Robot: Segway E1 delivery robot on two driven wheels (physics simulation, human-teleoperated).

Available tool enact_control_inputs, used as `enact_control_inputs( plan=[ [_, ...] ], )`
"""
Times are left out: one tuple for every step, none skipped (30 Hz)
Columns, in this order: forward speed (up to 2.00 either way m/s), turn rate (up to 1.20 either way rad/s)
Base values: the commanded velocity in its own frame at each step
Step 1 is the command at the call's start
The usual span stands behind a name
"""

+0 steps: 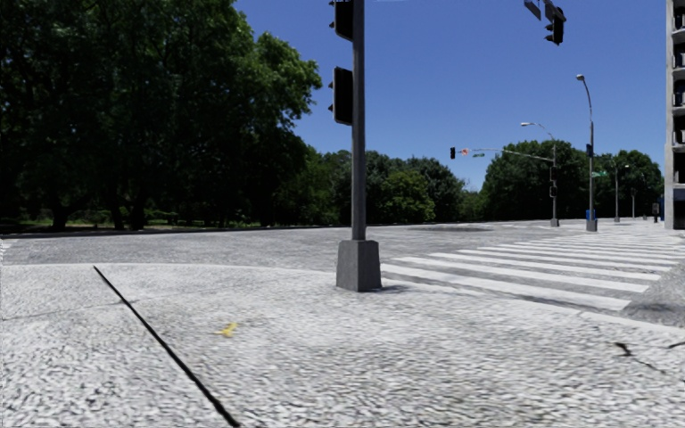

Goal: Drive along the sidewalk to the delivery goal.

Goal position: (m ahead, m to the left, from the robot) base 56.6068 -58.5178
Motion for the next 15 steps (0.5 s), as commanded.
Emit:
enact_control_inputs(
  plan=[
    [1.92,-0.67],
    [1.87,-0.67],
    [1.78,-0.67],
    [1.64,-0.67],
    [1.64,-0.67],
    [1.54,-0.67],
    [1.50,-0.67],
    [1.49,-0.67],
    [1.49,-0.67],
    [1.49,-0.67],
    [1.51,-0.67],
    [1.61,-0.67],
    [1.72,-0.67],
    [1.72,-0.67],
    [1.79,-0.67]
  ],
)
